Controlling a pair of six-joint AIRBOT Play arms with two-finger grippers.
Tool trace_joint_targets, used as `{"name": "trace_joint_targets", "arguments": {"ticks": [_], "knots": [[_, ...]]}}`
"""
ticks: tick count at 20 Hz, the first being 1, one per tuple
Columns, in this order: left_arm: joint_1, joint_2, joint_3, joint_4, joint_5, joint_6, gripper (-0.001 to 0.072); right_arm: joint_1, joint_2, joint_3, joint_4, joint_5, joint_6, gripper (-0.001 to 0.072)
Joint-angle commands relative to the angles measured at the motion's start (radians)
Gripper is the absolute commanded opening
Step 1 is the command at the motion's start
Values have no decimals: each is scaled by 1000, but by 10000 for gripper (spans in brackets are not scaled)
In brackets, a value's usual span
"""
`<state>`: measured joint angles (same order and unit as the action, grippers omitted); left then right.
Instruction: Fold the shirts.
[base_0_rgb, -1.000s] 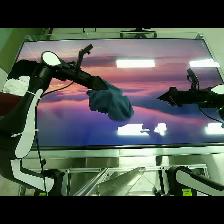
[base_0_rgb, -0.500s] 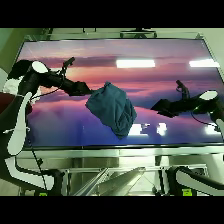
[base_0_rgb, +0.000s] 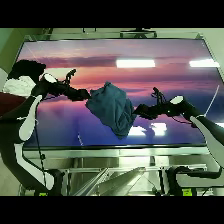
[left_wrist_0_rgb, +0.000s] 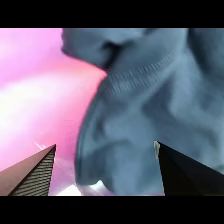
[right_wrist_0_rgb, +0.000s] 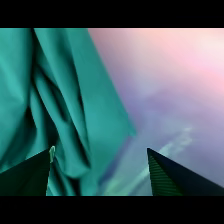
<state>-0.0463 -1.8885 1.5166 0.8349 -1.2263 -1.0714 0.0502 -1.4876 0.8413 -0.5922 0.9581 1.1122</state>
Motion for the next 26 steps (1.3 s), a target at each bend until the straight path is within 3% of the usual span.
{"name": "trace_joint_targets", "arguments": {"ticks": [1,4,5,6,7,8,9,10,15,21,26], "knots": [[-20,-122,123,3,-67,8,712,30,-49,0,109,-43,-52,641],[-41,-178,190,1,-124,7,697,48,-86,0,165,-45,-92,640],[-51,-185,204,2,-137,8,596,53,-97,0,193,-46,-109,635],[-62,-186,213,3,-144,9,468,56,-104,0,229,-44,-142,489],[-70,-186,227,2,-152,9,358,56,-109,0,267,-44,-176,278],[-75,-186,243,3,-167,9,217,55,-109,0,302,-43,-202,171],[-76,-186,264,2,-192,9,25,55,-108,0,338,-37,-224,80],[-76,-186,287,2,-218,9,19,55,-106,3,355,-30,-239,27],[-48,-150,467,-56,-394,-34,18,12,-24,89,287,68,-252,16],[30,166,503,-344,-397,-37,18,-233,295,301,295,212,-191,16],[26,452,503,-393,-393,-37,18,-294,629,349,435,224,-230,16]]}}
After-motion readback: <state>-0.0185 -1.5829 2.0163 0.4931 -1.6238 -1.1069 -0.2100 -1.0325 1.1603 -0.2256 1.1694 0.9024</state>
